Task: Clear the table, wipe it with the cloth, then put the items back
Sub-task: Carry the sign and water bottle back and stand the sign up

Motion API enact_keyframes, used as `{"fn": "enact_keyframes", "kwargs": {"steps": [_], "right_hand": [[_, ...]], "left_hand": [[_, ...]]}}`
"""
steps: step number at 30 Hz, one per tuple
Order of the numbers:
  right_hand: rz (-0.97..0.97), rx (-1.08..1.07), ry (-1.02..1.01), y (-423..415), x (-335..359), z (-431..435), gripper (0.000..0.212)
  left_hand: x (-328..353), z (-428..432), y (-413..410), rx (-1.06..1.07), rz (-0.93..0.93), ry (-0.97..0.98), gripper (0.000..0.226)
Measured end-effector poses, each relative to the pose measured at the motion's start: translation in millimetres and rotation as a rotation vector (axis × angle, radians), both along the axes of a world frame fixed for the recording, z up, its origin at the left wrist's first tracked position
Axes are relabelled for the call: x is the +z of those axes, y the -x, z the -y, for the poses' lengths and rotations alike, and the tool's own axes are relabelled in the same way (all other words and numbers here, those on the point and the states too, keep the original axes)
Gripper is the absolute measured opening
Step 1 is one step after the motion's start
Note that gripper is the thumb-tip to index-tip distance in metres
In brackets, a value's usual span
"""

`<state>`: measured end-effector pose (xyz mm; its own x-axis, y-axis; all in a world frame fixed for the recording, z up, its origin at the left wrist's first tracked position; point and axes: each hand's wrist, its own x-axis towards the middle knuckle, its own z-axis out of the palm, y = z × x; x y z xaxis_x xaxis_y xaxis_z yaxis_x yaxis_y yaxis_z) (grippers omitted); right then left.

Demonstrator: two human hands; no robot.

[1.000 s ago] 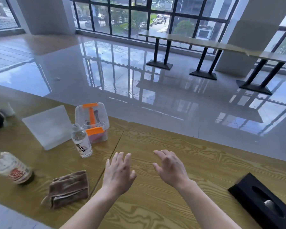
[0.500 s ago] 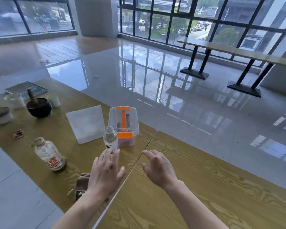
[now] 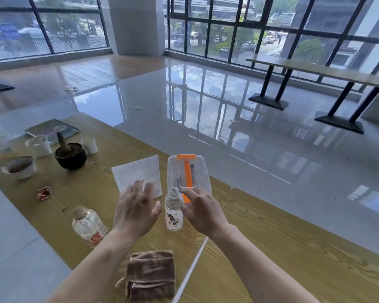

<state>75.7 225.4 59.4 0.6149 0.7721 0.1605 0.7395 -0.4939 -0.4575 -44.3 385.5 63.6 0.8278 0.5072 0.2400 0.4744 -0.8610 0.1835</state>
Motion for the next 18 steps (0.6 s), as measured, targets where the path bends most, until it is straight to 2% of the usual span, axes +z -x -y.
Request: {"fn": "enact_keyframes", "kwargs": {"steps": [8, 13, 16, 18], "right_hand": [[0.047, -0.069, 0.071, -4.9, -8.8, -59.2, 0.051], [0.075, -0.072, 0.143, -3.7, -16.7, -77.4, 0.028], [0.097, -0.085, 0.168, -3.4, -22.3, -78.8, 0.012], [0.093, -0.097, 0.168, -3.6, -24.0, -78.5, 0.013]], "left_hand": [[-2.5, -83.7, -37.7, -0.068, -0.131, -0.109, 0.062], [-8.4, -127.6, -68.6, -0.045, -0.249, -0.107, 0.067], [-9.6, -138.4, -83.1, -0.048, -0.292, -0.116, 0.058], [-10.2, -143.6, -88.6, -0.077, -0.304, -0.121, 0.041]]}}
